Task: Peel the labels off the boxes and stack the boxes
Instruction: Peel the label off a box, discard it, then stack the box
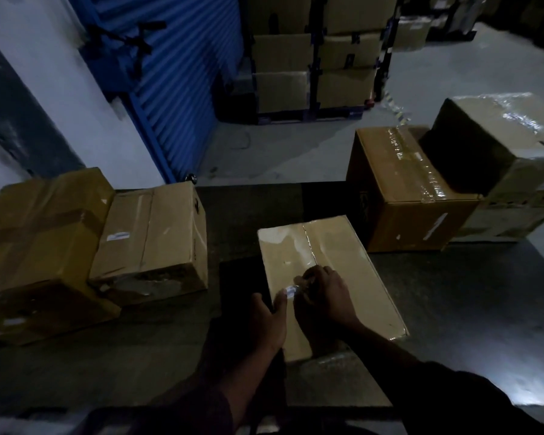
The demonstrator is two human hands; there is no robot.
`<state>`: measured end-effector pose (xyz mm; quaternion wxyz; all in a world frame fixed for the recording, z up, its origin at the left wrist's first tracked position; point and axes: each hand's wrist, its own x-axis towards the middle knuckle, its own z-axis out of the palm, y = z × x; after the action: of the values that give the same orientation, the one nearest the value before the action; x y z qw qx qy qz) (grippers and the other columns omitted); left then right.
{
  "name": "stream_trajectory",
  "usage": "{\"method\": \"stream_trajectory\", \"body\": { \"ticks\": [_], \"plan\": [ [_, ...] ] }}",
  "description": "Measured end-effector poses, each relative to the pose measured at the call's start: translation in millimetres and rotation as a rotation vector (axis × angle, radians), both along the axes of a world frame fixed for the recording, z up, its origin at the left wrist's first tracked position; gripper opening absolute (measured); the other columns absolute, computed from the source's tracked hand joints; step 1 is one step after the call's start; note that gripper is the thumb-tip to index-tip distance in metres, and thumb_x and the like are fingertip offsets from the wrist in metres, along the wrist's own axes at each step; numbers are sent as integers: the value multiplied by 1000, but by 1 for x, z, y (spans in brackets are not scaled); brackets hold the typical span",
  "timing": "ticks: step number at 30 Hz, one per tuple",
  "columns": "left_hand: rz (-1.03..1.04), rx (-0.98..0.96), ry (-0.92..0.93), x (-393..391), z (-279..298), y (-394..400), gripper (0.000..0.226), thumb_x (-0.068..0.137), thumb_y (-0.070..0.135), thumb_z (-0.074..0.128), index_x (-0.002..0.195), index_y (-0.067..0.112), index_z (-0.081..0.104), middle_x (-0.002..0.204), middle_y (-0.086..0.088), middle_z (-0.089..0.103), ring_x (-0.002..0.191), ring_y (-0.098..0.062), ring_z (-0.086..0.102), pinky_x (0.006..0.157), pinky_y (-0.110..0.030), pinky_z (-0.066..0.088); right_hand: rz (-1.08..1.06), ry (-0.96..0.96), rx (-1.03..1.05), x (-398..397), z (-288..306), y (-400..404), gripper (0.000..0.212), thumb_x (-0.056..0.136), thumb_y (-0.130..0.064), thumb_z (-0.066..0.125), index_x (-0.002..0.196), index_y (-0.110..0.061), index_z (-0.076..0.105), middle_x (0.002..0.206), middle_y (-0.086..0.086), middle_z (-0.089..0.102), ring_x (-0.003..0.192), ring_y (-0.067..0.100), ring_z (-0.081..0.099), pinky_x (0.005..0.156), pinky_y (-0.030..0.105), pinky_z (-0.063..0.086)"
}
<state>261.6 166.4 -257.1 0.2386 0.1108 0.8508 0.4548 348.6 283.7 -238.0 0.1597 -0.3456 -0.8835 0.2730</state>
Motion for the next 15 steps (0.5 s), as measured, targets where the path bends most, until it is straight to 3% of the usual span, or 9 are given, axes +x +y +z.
{"method": "stream_trajectory", "body": {
  "ticks": [4,8,12,15],
  "plan": [
    [1,-23,11,0,-1,-1,70,91,56,52,142,10,37,132,-11,53,116,-29,55,85,-29,38,20,-11,33,1,0,0,23,75,-37,71,98,-31,69,90,-2,58,86,22,57,73,35,45],
    [-6,-17,4,-1,-1,-2,69,90,58,51,139,11,38,129,-11,56,111,-28,57,89,-34,45,5,9,33,2,-3,-2,23,75,-36,71,94,-24,67,88,-1,57,85,24,56,73,34,42],
    [-1,-15,0,-1,-2,0,67,92,55,52,139,10,38,132,-10,54,115,-28,56,84,-29,37,13,15,-8,2,-4,0,36,73,-42,73,104,-27,63,95,-2,59,90,19,54,77,35,42],
    [-18,-19,-16,1,2,-1,62,94,51,51,139,9,38,128,-8,53,103,-19,53,79,-28,35,17,-21,16,2,-4,1,23,75,-39,71,95,-27,70,91,0,59,87,24,58,75,37,47]
  ]
}}
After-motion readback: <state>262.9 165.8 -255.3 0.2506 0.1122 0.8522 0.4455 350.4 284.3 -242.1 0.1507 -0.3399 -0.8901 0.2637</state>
